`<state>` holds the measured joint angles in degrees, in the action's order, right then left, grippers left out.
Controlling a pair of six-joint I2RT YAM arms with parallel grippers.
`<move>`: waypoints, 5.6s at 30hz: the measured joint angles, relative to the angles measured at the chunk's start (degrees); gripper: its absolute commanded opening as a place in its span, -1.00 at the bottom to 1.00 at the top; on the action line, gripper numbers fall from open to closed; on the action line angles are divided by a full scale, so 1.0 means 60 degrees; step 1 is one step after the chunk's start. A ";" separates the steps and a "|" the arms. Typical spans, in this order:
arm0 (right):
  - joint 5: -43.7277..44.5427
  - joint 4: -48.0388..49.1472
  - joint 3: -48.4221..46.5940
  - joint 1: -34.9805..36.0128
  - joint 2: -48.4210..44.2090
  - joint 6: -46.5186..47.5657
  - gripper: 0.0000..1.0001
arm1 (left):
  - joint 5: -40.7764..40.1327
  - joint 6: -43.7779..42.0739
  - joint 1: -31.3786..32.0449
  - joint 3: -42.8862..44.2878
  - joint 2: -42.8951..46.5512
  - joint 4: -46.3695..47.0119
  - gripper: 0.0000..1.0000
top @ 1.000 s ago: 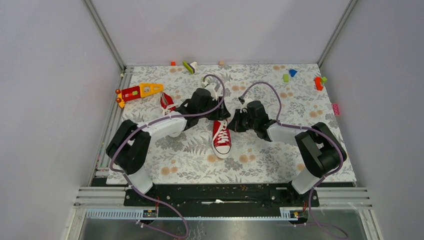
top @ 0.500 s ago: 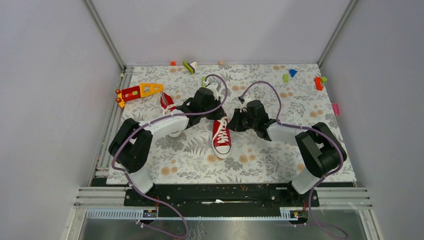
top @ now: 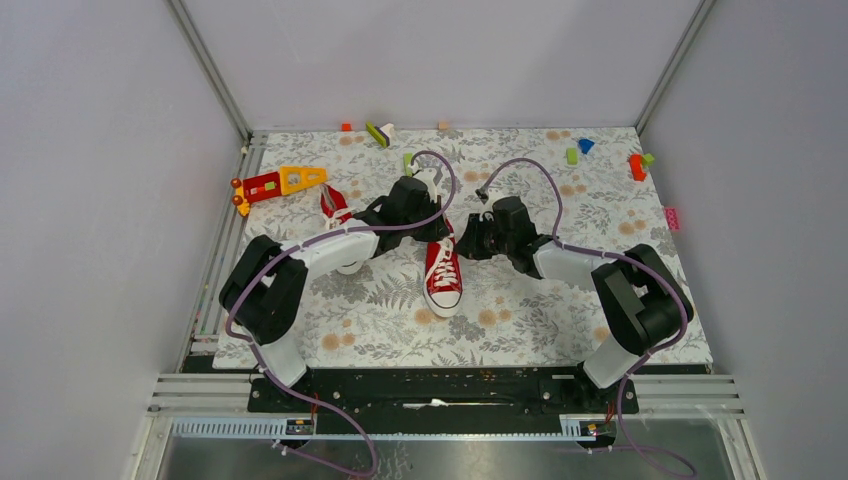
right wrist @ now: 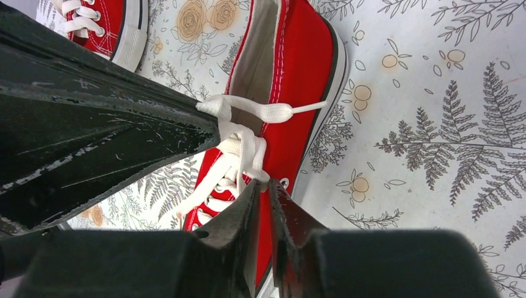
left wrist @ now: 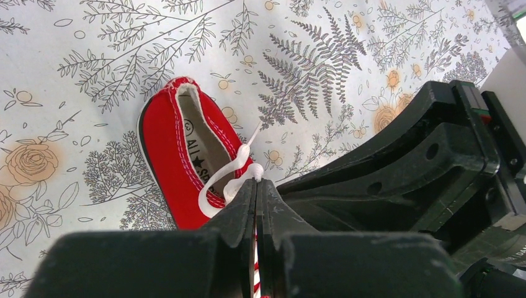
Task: Tie the shoes
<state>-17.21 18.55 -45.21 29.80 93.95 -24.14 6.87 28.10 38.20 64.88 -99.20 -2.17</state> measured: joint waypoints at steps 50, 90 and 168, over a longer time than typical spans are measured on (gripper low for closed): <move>0.1774 -0.1778 0.0229 0.0044 -0.0641 -0.0018 -1.00 | 0.2433 0.1158 -0.1800 -0.3093 0.1224 0.2390 -1.00; 0.3515 -0.2732 -0.0310 0.0783 -0.1173 0.0758 -1.00 | 0.2397 0.1071 -0.2138 -0.2616 0.0739 0.1326 -1.00; 0.3679 -0.2976 -0.1249 0.1453 -0.1577 0.1632 -1.00 | 0.3275 0.1009 -0.1512 -0.3311 0.0568 0.2025 -0.97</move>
<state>4.86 0.69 -52.71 38.52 84.49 -14.35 26.52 34.15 29.12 45.01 -95.79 9.98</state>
